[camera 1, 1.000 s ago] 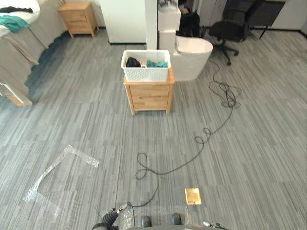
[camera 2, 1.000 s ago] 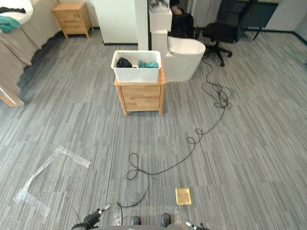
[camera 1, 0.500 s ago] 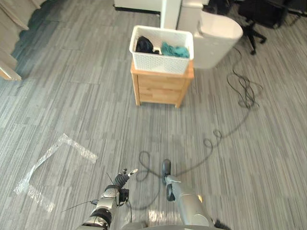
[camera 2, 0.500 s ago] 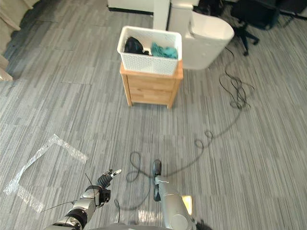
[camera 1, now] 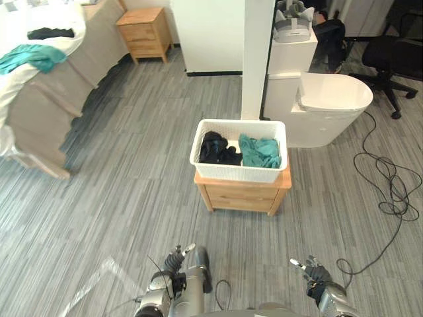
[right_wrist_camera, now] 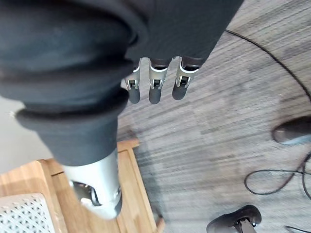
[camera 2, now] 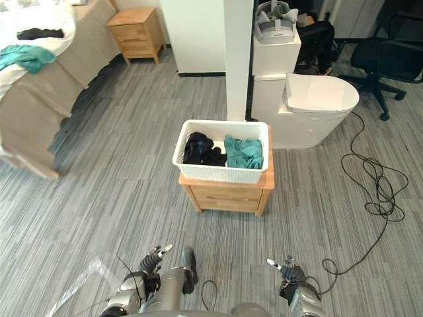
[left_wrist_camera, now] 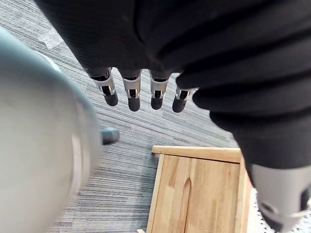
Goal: Pick up the laundry basket with both hands and put the clothes into the washing machine.
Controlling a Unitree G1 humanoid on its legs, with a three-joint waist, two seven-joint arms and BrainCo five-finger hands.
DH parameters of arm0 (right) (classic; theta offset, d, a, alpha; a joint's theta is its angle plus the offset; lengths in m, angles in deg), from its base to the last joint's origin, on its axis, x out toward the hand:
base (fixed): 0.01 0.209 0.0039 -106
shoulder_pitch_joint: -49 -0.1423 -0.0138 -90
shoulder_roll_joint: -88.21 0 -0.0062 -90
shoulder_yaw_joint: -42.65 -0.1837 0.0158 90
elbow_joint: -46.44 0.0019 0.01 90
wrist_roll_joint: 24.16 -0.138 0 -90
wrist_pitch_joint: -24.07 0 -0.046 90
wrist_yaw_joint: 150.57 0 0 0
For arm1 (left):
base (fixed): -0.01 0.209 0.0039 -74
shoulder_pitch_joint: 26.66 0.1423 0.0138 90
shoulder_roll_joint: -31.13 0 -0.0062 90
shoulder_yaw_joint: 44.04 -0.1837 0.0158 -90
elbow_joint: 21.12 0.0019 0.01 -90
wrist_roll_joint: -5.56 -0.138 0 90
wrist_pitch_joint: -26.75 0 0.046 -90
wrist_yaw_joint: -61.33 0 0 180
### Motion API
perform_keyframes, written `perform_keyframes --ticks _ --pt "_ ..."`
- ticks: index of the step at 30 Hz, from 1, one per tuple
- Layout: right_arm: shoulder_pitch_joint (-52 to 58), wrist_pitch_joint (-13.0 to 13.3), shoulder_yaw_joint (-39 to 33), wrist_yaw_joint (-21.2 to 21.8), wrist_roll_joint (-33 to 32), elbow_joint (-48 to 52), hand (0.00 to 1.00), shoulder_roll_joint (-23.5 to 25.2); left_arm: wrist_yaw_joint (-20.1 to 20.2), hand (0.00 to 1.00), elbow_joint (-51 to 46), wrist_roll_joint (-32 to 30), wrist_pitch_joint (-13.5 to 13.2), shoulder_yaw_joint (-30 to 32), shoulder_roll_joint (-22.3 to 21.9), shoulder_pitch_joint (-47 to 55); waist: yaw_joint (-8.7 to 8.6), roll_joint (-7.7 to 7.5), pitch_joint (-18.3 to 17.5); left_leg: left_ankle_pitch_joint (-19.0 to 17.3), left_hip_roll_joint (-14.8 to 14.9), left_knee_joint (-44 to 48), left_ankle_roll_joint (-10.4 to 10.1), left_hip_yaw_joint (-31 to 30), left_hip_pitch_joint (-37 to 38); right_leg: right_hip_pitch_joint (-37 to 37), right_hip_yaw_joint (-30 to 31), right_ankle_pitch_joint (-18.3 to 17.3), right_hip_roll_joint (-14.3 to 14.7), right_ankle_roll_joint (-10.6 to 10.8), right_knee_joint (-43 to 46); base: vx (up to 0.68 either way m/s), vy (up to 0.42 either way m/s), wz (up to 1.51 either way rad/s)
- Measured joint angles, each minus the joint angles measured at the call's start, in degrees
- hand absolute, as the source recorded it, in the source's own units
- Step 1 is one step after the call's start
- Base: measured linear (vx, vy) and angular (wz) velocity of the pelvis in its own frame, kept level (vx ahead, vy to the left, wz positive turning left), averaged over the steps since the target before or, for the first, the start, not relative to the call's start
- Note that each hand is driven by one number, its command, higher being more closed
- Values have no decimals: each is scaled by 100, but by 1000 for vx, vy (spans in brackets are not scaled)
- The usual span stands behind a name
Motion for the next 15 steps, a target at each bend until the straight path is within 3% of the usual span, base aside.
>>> perform_keyframes --ticks 1,3,4,5,7,8,9,10,11,13,14,15 --pt "67 3 -62 -57 -2 64 0 -7 -21 0 234 -18 11 -63 -3 -23 -57 -96 -94 345 -242 24 561 -52 158 -198 125 -205 -58 194 818 687 244 -20" --pt "376 9 -86 -89 -9 150 0 205 -33 0 326 -92 24 -234 121 -49 -256 -558 -293 227 -738 -564 630 -54 827 -971 97 235 -522 270 2977 757 198 27" --pt "388 3 -66 -79 -9 150 0 279 -29 0 326 -91 21 -284 156 -63 -349 -657 -289 169 -865 -749 659 -143 1093 -1266 102 199 -643 235 3683 680 112 27" --pt "398 -37 -47 -61 -8 150 0 333 -36 0 347 -71 28 -331 161 -83 -342 -642 -258 76 -853 -901 637 -145 1438 -1585 31 -6 -705 183 3948 435 66 5" --pt "376 -86 -32 -29 -14 168 0 328 -68 0 382 -44 31 -312 167 -117 -336 -484 -177 15 -721 -1149 549 -197 1945 -1833 -270 -220 -764 126 3617 345 61 -20" --pt "392 -103 -66 -24 -22 270 0 312 -68 0 409 -1 25 -301 150 -127 -342 -277 -168 -4 -541 -1320 517 -235 2237 -1942 -554 -245 -717 101 2862 443 41 -3" --pt "448 -108 -154 -24 -83 495 0 313 -74 0 406 57 2 -295 157 -154 -357 -147 -174 -57 -400 -1388 426 -275 2380 -2097 -565 -169 -658 191 1985 327 2 14" --pt "494 -106 -234 -27 -130 627 0 325 -76 0 405 101 -17 -295 190 -163 -368 -126 -185 -107 -375 -1403 345 -291 2425 -2154 -486 -60 -663 291 1573 331 -51 47" --pt "611 -101 -506 -41 -212 899 0 394 -78 0 400 167 -38 -276 286 -158 -426 -196 -225 -244 -398 -1432 151 -297 2466 -2196 -289 343 -735 452 842 265 -70 75" --pt "838 -102 -1004 -156 -268 1303 0 597 -94 0 382 176 -51 -168 438 -83 -524 -541 -348 -326 -569 -1636 79 -338 2698 -2189 -157 1272 -1058 509 396 299 -150 75" --pt "949 -113 -1159 -225 -293 1483 0 629 -111 0 342 189 -50 54 405 43 -499 -553 -353 -372 -498 -1678 -4 -343 2831 -2172 -204 1422 -1055 495 490 337 -251 18" --pt "1113 -102 -1283 -305 -355 2040 0 703 -113 0 147 265 -49 472 263 328 -492 -436 -478 -384 -331 -1637 -133 -260 2795 -2157 -289 1434 -917 440 372 316 -272 -2"
